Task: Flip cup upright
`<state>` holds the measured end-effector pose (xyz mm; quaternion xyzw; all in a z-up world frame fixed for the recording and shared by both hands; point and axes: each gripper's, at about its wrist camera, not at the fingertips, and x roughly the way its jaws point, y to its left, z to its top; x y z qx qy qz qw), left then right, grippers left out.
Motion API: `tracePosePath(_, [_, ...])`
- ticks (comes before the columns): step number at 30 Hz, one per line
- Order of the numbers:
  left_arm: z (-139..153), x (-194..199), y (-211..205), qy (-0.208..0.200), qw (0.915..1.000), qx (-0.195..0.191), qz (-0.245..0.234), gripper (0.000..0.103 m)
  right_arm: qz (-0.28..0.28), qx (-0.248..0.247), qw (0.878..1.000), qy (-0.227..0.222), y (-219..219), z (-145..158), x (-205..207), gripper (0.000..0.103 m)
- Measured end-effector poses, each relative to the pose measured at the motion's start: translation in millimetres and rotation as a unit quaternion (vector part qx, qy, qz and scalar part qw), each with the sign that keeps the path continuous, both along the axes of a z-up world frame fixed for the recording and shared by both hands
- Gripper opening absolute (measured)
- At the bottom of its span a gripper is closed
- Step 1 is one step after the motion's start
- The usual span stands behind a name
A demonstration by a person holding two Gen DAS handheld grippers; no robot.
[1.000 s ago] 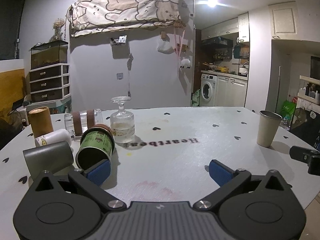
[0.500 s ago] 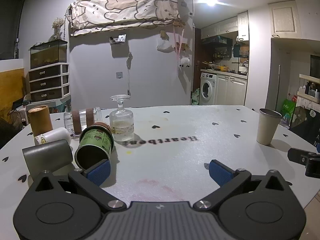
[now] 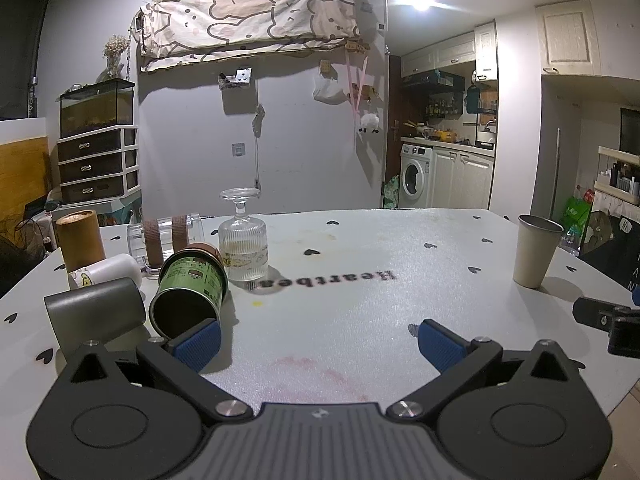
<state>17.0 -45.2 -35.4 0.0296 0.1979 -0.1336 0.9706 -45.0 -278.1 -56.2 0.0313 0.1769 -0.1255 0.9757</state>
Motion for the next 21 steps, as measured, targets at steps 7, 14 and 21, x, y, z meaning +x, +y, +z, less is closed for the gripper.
tracePosePath(7, [-0.6,-0.5,-0.6,0.000,1.0000,0.000,0.000,0.103,0.000,0.000,1.000,0.000,0.1,-0.1,0.1,0.103])
tracePosePath(14, [-0.6,-0.6,-0.6,0.000,1.0000,0.000,0.000,0.103,0.001,0.000,1.000,0.001,0.5,-1.2,0.7,0.103])
tracePosePath(21, [-0.3,-0.4,-0.7,0.000,1.0000,0.000,0.000,0.103,0.001,0.000,1.000,0.002,1.0,-2.1,1.0,0.103])
